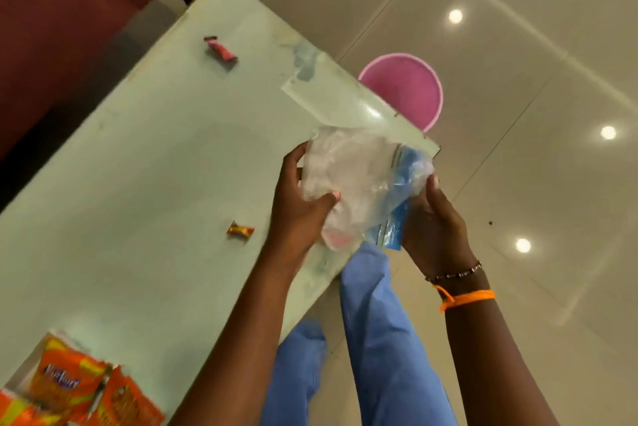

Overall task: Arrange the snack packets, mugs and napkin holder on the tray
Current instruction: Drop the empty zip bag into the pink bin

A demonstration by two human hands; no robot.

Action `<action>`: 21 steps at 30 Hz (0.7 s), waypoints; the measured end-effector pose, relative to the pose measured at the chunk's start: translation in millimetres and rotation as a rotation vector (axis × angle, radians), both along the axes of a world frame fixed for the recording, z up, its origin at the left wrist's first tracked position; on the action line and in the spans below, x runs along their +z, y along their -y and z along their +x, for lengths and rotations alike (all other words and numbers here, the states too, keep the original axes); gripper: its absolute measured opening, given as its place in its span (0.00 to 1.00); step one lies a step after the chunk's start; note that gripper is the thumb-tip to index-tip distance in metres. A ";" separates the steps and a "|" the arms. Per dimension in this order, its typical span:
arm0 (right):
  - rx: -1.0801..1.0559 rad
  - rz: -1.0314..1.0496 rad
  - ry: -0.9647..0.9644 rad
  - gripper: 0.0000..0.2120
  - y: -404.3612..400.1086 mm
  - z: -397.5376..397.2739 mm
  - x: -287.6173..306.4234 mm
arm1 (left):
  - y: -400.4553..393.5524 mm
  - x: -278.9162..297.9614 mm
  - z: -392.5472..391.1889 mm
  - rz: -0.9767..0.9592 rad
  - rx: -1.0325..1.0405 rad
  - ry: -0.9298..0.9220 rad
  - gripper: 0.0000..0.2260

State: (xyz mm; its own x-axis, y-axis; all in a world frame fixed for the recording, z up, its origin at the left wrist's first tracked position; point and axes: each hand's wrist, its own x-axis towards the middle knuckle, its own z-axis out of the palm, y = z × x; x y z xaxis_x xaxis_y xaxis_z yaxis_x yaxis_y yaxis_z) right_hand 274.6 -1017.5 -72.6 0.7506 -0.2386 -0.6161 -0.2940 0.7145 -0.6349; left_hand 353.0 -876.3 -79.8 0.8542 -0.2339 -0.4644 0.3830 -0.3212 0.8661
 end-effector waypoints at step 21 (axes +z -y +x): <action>0.576 -1.098 -0.497 0.27 212.4 166.2 -201.6 | 200.2 -91.4 135.1 0.216 -0.046 -0.017 0.14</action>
